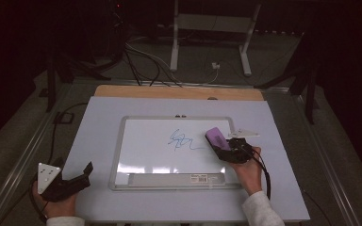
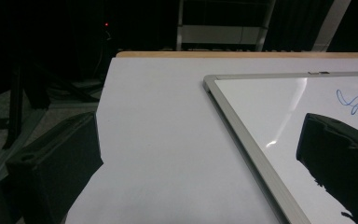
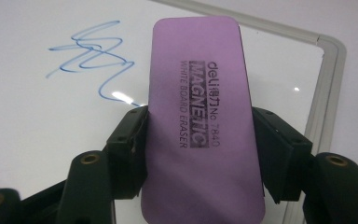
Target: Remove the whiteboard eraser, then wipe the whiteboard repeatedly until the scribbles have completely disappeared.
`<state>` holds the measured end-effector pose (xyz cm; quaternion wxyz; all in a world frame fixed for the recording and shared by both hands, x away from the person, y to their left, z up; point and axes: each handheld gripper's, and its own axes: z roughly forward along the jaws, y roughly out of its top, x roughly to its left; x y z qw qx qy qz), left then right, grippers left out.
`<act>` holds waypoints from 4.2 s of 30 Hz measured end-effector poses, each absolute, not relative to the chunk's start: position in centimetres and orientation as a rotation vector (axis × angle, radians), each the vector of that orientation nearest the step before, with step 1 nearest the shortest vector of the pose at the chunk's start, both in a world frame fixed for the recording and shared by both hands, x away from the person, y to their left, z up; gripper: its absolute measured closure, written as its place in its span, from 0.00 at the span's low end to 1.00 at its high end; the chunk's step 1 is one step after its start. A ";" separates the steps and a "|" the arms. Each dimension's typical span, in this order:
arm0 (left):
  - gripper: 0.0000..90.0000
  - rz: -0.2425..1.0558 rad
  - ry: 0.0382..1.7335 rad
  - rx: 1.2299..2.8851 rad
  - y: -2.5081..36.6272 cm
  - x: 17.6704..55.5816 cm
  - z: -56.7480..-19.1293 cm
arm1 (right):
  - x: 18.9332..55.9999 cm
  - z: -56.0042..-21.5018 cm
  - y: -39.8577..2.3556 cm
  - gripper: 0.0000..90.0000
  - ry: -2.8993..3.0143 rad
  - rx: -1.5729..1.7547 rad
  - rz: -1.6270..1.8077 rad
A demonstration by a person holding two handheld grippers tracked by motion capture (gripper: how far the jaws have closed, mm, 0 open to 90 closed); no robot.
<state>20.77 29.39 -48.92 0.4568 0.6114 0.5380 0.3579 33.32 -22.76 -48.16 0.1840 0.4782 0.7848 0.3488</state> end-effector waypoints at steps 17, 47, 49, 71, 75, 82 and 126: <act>0.01 0.882 1.330 1.506 29.5 20.8 -48.9 | 34.7 -50.2 -21.7 0.40 2.272 1.360 0.896; 0.01 0.885 1.336 1.505 29.5 20.8 -49.0 | 35.9 -50.2 -20.5 0.45 2.245 1.408 0.847; 0.01 0.886 1.336 1.504 29.6 20.7 -49.0 | 35.9 -50.2 -20.5 0.45 2.243 1.409 0.848; 0.01 0.884 1.343 1.497 29.6 20.7 -49.0 | 35.1 -50.0 -18.3 0.45 2.305 1.319 0.830; 0.01 0.881 1.344 1.498 29.7 20.7 -49.0 | 34.6 -50.0 -17.3 0.45 2.373 1.244 0.846; 0.01 0.881 1.345 1.491 29.8 20.7 -49.0 | 35.4 -49.9 -18.2 0.45 2.301 1.357 0.806; 0.01 0.878 1.349 1.481 29.9 20.7 -49.0 | 37.1 -50.5 -17.8 0.35 2.233 1.457 0.900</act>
